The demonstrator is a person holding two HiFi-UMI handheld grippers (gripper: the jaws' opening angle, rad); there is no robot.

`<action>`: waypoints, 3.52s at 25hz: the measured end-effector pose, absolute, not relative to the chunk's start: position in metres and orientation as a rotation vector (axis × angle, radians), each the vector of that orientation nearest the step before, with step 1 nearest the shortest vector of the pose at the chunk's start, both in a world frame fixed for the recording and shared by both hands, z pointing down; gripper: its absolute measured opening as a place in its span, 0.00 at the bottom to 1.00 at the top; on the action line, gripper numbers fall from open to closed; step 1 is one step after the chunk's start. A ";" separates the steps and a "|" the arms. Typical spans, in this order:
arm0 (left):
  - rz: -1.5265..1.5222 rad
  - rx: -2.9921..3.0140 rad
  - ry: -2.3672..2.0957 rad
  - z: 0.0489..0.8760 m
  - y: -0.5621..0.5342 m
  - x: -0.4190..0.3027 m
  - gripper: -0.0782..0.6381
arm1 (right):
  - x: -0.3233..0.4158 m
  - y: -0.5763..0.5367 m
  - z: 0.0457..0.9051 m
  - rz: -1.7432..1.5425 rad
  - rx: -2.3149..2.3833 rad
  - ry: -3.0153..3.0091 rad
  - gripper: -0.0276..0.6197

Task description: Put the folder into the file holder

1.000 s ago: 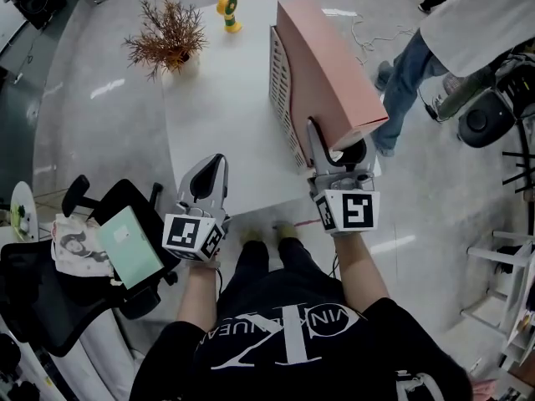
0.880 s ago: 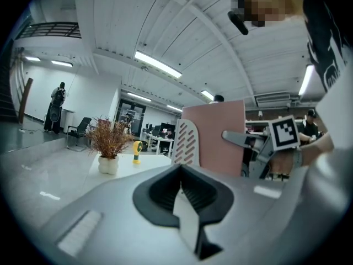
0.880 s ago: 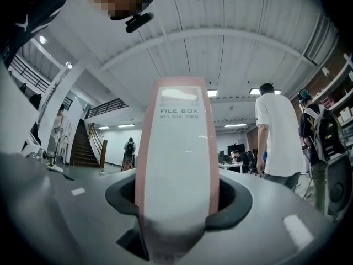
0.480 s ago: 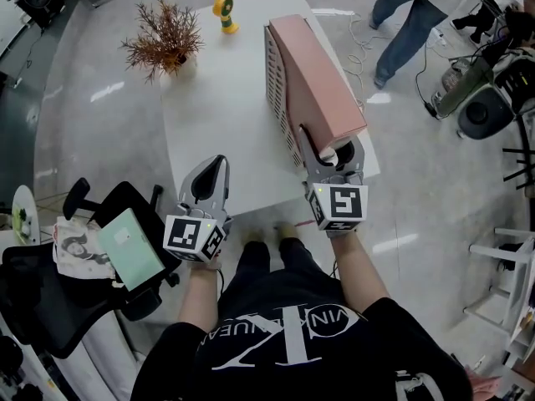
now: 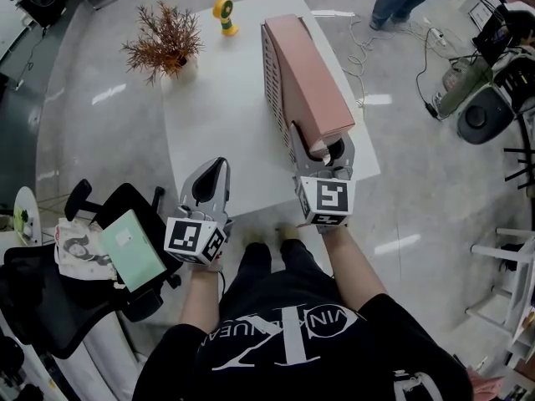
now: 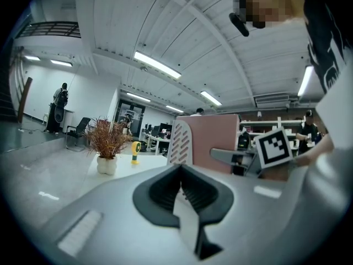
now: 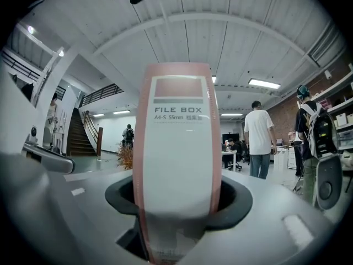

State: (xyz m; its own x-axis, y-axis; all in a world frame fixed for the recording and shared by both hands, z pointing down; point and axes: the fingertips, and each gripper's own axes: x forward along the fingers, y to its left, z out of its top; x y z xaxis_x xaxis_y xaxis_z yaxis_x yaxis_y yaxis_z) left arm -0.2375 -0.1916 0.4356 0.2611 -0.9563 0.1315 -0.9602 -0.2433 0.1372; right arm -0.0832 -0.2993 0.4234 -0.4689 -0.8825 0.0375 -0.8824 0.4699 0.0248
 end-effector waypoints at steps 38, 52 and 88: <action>0.002 2.381 -1.792 0.422 -0.194 -0.219 0.11 | -0.017 -0.256 0.412 0.043 1.476 -2.645 0.46; -0.034 2.433 -1.805 0.398 -0.211 -0.216 0.11 | 0.017 -0.260 0.390 0.036 1.599 -2.598 0.06; -0.038 2.441 -2.010 0.353 -0.221 -0.241 0.11 | 0.032 -0.273 0.356 0.046 1.651 -2.692 0.05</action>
